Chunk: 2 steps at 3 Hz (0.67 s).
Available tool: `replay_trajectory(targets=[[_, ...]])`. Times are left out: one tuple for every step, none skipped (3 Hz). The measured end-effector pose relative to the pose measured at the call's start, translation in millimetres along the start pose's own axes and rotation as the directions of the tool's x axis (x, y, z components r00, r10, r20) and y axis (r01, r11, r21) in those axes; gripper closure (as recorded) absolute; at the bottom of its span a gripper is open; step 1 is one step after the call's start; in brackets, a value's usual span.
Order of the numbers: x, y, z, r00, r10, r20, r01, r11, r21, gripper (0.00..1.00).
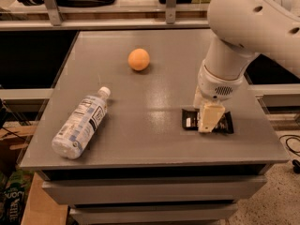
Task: Move rxbar chocolate near orange
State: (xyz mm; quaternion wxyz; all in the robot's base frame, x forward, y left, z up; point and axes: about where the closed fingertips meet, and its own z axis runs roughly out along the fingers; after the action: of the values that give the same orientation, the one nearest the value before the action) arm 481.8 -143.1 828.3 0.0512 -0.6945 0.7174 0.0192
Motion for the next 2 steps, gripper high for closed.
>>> replay_trajectory(targets=[[0, 0, -2, 1.0, -0.002, 0.001, 0.002, 1.0, 0.004, 0.85], [-3, -2, -14, 1.0, -0.012, 0.011, 0.011, 0.9992, 0.037, 1.0]])
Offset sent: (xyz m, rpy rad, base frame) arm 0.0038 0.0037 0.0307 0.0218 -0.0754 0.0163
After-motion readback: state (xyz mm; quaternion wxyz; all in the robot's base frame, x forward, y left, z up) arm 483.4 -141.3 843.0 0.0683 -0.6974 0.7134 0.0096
